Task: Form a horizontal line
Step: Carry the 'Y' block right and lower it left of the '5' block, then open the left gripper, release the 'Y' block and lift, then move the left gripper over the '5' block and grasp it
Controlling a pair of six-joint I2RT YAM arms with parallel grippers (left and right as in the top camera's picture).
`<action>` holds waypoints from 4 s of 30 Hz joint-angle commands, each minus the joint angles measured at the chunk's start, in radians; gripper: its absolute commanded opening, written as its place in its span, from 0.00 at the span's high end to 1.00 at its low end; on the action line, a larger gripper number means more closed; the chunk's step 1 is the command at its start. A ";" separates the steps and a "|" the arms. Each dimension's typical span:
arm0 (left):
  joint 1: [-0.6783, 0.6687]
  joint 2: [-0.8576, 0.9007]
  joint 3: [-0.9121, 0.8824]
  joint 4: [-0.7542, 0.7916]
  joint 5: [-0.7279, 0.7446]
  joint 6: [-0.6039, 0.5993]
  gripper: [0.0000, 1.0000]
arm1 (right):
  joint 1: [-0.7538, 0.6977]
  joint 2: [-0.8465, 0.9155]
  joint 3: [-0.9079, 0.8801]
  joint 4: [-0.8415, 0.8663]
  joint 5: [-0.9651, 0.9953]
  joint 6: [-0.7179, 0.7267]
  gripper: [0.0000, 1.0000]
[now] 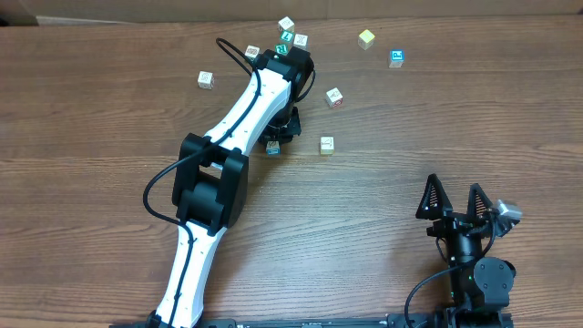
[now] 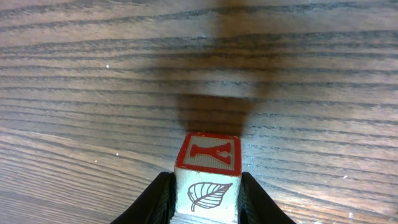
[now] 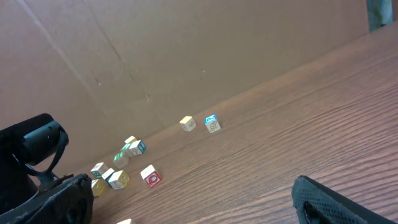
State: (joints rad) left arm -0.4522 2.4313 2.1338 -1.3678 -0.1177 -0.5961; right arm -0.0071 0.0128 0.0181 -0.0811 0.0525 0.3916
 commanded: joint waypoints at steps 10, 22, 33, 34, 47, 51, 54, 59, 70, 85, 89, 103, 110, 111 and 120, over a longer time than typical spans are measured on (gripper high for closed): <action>-0.007 -0.005 -0.007 -0.008 0.006 0.041 0.72 | -0.005 -0.006 -0.010 0.005 0.006 -0.007 0.00; -0.008 -0.005 -0.007 -0.016 0.041 0.061 0.69 | -0.005 -0.006 -0.010 0.005 0.006 -0.007 0.00; -0.008 -0.005 -0.007 -0.024 0.041 0.061 0.67 | -0.005 -0.006 -0.010 0.005 0.006 -0.007 0.00; -0.008 -0.005 -0.007 -0.024 0.041 0.061 0.67 | -0.005 -0.006 -0.010 0.005 0.006 -0.007 0.00; -0.008 -0.005 -0.007 -0.037 0.040 0.061 0.69 | -0.005 -0.006 -0.010 0.005 0.006 -0.007 0.00; -0.008 -0.005 -0.007 -0.025 0.040 0.061 0.57 | -0.005 -0.006 -0.010 0.005 0.006 -0.007 0.00; -0.008 -0.005 -0.007 -0.019 0.039 0.061 0.47 | -0.005 -0.006 -0.010 0.005 0.006 -0.007 0.00; 0.013 -0.006 0.058 -0.019 0.004 0.062 0.47 | -0.005 -0.006 -0.010 0.005 0.006 -0.007 0.00; -0.017 -0.005 0.286 0.029 0.111 -0.050 0.55 | -0.005 -0.006 -0.010 0.005 0.006 -0.007 0.00; -0.208 -0.003 0.111 0.166 0.048 -0.093 0.60 | -0.005 -0.006 -0.010 0.005 0.006 -0.007 0.00; -0.210 -0.003 0.100 0.165 0.002 -0.093 0.58 | -0.005 -0.006 -0.010 0.005 0.006 -0.007 0.00; -0.212 -0.002 0.006 0.242 0.003 -0.115 0.60 | -0.005 -0.006 -0.010 0.005 0.006 -0.007 0.00; -0.212 -0.002 0.006 0.242 0.003 -0.106 0.70 | -0.005 -0.006 -0.010 0.005 0.006 -0.007 0.00; -0.212 -0.002 0.006 0.242 0.002 -0.106 0.72 | -0.005 -0.006 -0.010 0.005 0.006 -0.007 0.00; -0.212 -0.002 0.006 0.240 -0.056 -0.095 0.80 | -0.005 -0.006 -0.010 0.005 0.006 -0.007 0.00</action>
State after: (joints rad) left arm -0.6659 2.4329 2.1445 -1.1278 -0.1055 -0.7006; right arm -0.0067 0.0128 0.0181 -0.0811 0.0525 0.3920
